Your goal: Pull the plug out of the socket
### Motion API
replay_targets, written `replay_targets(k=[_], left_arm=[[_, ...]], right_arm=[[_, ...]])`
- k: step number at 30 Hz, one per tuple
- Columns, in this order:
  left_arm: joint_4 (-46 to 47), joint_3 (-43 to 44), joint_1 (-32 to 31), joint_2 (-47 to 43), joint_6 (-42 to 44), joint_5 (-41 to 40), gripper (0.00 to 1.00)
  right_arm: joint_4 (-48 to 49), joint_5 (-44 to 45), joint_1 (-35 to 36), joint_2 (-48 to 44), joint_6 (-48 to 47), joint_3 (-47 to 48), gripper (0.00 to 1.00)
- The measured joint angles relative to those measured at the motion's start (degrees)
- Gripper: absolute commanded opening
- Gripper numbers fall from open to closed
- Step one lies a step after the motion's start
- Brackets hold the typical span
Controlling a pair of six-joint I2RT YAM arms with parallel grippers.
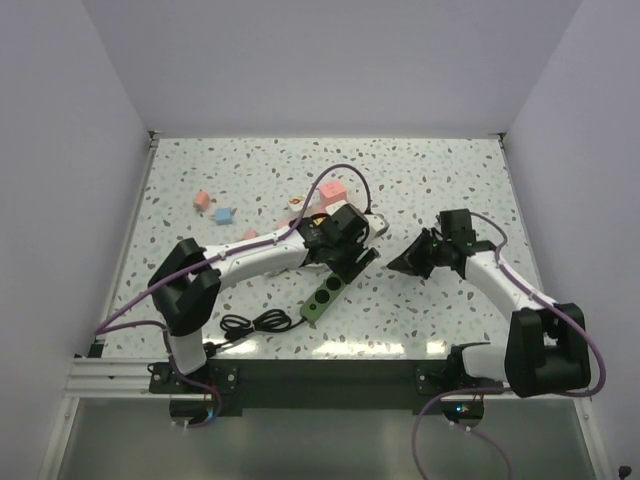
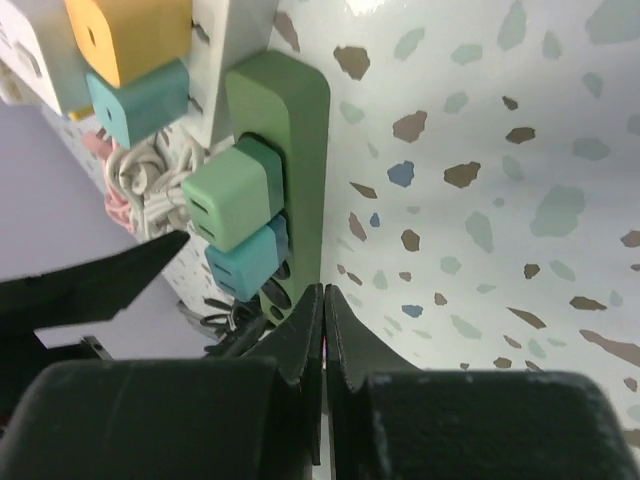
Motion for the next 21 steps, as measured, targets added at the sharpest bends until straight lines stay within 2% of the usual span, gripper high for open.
replay_targets(k=[1, 2, 4, 5, 7, 8, 9, 15, 19, 20, 21], left_arm=[[0.2, -0.2, 0.0, 0.0, 0.0, -0.1, 0.67], [0.3, -0.5, 0.1, 0.1, 0.0, -0.2, 0.56], [0.7, -0.8, 0.1, 0.5, 0.1, -0.1, 0.42], [0.9, -0.8, 0.1, 0.9, -0.1, 0.4, 0.26], [1.4, -0.7, 0.0, 1.5, -0.2, 1.0, 0.14], [1.6, -0.7, 0.0, 1.5, -0.3, 1.1, 0.03], [1.7, -0.7, 0.0, 1.6, -0.3, 1.4, 0.00], [1.8, -0.2, 0.3, 2.1, -1.4, 2.0, 0.00], [-0.7, 3.3, 0.3, 4.3, -3.6, 1.4, 0.00], [-1.5, 4.6, 0.3, 5.2, -4.2, 1.4, 0.00], [-2.0, 5.8, 0.3, 5.9, -4.7, 1.4, 0.00]], right_arm=[[3.0, -1.4, 0.0, -1.3, 0.5, -2.8, 0.00], [6.2, -2.9, 0.1, -2.5, 1.1, -5.6, 0.00], [12.0, -5.8, 0.3, -4.2, 2.4, -10.9, 0.00], [14.3, -7.0, 0.6, -4.8, 2.9, -13.0, 0.00], [18.7, -9.2, 1.1, -5.1, 3.8, -15.8, 0.00], [20.5, -10.1, 1.3, -5.1, 4.1, -16.6, 0.00], [22.7, -10.9, 1.8, -5.1, 4.4, -17.3, 0.00], [35.0, -13.1, 6.0, -5.0, 7.0, -19.5, 0.00], [40.5, -12.7, 10.0, -2.9, 8.7, -20.8, 0.00], [41.3, -12.7, 10.6, -2.1, 9.0, -21.0, 0.04], [41.9, -12.6, 10.9, -1.5, 9.3, -21.2, 0.16]])
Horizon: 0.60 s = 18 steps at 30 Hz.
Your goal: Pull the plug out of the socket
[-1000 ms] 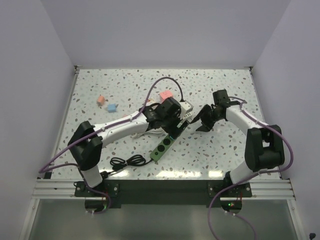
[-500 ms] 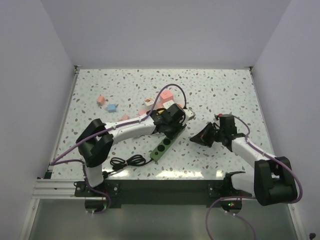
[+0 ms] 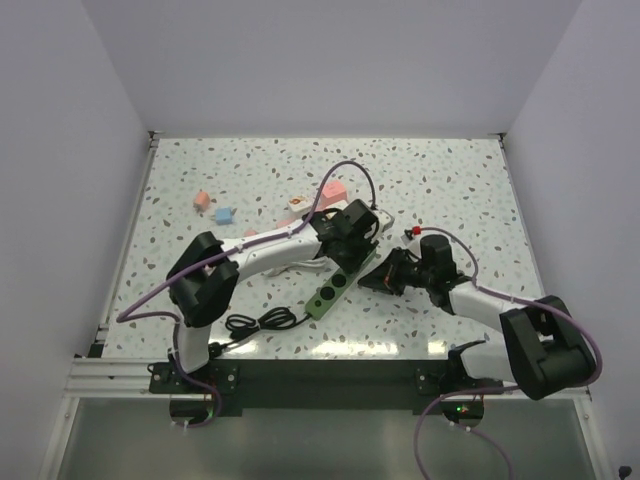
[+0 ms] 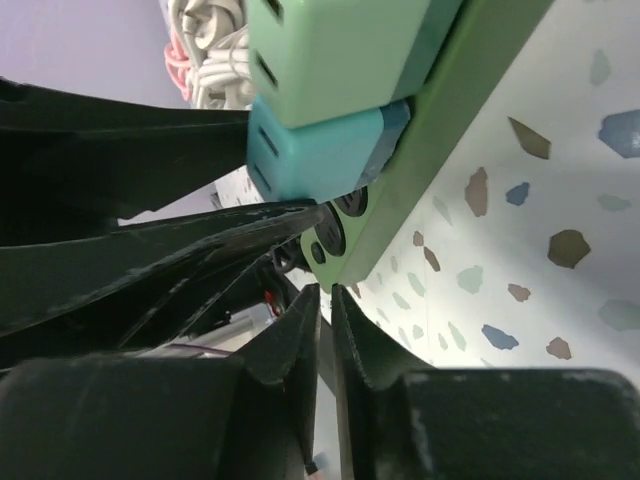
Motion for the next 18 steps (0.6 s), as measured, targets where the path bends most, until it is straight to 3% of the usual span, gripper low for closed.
replay_targets(k=[1, 2, 6, 18], left_arm=[[-0.5, 1.4, 0.0, 0.9, -0.6, 0.1, 0.00], [-1.0, 2.6, 0.0, 1.7, -1.3, 0.2, 0.00], [-0.9, 5.5, 1.0, 3.8, -4.2, 2.3, 0.00], [11.4, 5.0, 7.0, 4.3, -14.2, 16.3, 0.00]], right_arm=[[0.4, 0.2, 0.2, 0.7, 0.3, -0.2, 0.26], [0.5, 0.3, 0.2, 1.2, 0.4, -0.3, 0.42], [-0.9, 1.9, 0.6, 0.7, -1.2, -0.2, 0.66], [-9.8, 9.8, 1.0, -6.4, -8.9, 0.3, 0.70]])
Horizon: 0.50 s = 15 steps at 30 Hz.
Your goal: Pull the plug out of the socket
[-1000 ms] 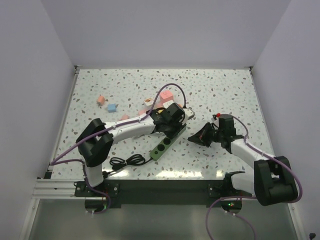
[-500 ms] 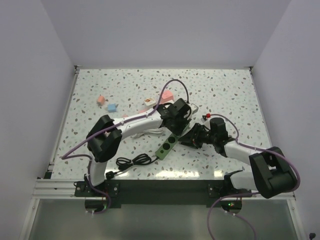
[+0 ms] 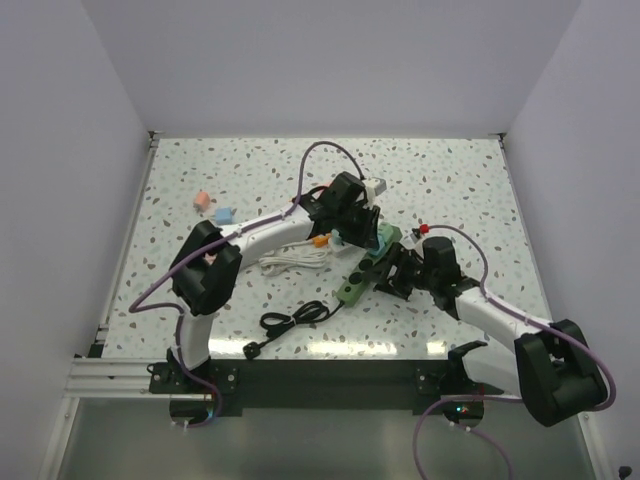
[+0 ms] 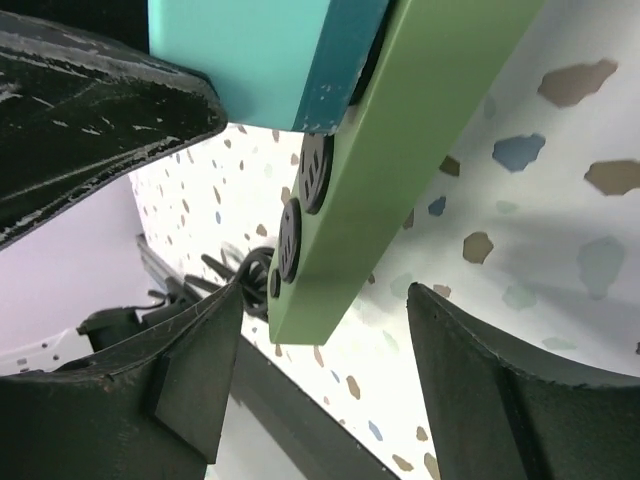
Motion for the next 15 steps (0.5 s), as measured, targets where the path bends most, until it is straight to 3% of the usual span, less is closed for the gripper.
replay_targets(k=[7, 11, 12, 14, 15], left_arm=[[5.7, -4.2, 0.7, -3.1, -5.4, 3.8, 0.00], [9.7, -8.5, 0.6, -5.8, -9.3, 5.8, 0.00], [10.8, -9.6, 0.6, -6.4, -10.2, 5.8, 0.00], [12.6, -11.2, 0.7, -7.1, -11.7, 5.6, 0.00], [13.7, -12.2, 0.9, -7.5, -12.4, 5.3, 0.00]], right_arm=[[0.5, 6.1, 0.2, -1.6, -0.1, 0.0, 0.66], [2.3, 9.9, 0.3, 0.0, 0.8, 0.0, 0.57], [3.0, 10.0, 0.3, 0.7, 1.2, 0.0, 0.45], [5.0, 10.2, 0.6, 1.7, 2.3, 0.1, 0.32], [5.7, 10.7, 0.7, 2.1, 3.0, 0.2, 0.12]])
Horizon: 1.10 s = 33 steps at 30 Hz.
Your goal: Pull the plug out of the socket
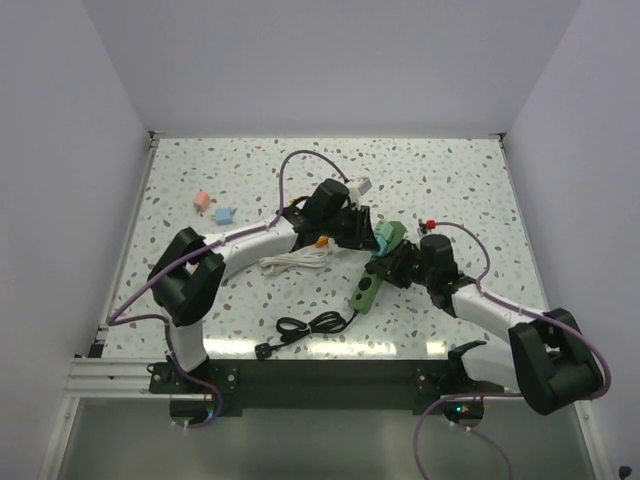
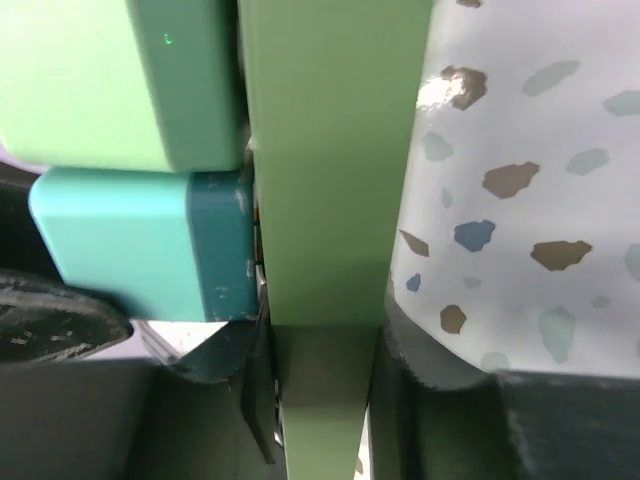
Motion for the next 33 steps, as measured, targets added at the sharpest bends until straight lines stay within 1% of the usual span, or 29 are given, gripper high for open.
replay_targets(k=[1, 2, 5, 8, 10, 13, 15, 18, 24, 25, 26, 30, 33], left_arm=[[0.7, -0.9, 0.2, -0.5, -0.6, -0.4, 0.00], [1.5, -1.7, 0.3, -1.0, -1.0, -0.7, 0.00], [4.3, -4.4, 0.3, -2.4, -2.0, -1.6, 0.00], [7.6, -7.6, 0.2, -4.3, -2.4, -2.5, 0.00], [10.9, -10.6, 0.1, -6.2, -2.8, -3.5, 0.00], [16.5, -16.6, 0.0, -9.4, -3.9, -5.7, 0.00], [20.1, -21.3, 0.0, -11.9, -5.2, -7.5, 0.00], [23.0, -26.3, 0.0, -15.1, -6.9, -9.2, 0.00], [25.5, -29.6, 0.7, -19.9, -9.9, -10.1, 0.00], [25.7, -29.8, 0.9, -20.8, -10.1, -10.0, 0.00], [25.4, -30.3, 1.6, -22.5, -10.4, -10.0, 0.00], [25.8, -31.2, 3.7, -30.7, -11.9, -12.5, 0.00], [26.6, -32.5, 3.8, -35.5, -12.4, -15.0, 0.00]], right_arm=[[0.3, 0.6, 0.0, 0.3, 0.7, 0.0, 0.02], [0.4, 0.5, -0.1, 0.5, 0.8, 0.0, 0.00], [-1.9, 1.9, 0.5, -0.2, 1.0, 1.0, 0.00], [-8.1, 4.0, 1.5, -1.8, 0.8, 3.1, 0.00], [-12.0, 5.2, 2.1, -2.4, 0.8, 4.8, 0.00], [-15.0, 5.0, 3.0, -1.4, 0.7, 6.7, 0.00], [-15.3, 3.7, 3.8, 0.2, 0.6, 7.4, 0.00], [-15.1, 1.5, 4.6, 1.0, 0.6, 7.5, 0.00], [-15.0, -0.3, 4.8, -1.3, 0.2, 8.8, 0.00], [-15.3, 0.6, 4.8, -1.6, 0.0, 9.2, 0.00], [-17.6, 4.7, 3.9, -1.7, 0.7, 9.7, 0.00], [-26.7, 15.2, -0.8, 0.2, 1.9, 9.3, 0.00], [-30.5, 17.2, -0.7, 0.3, 1.9, 9.2, 0.00]])
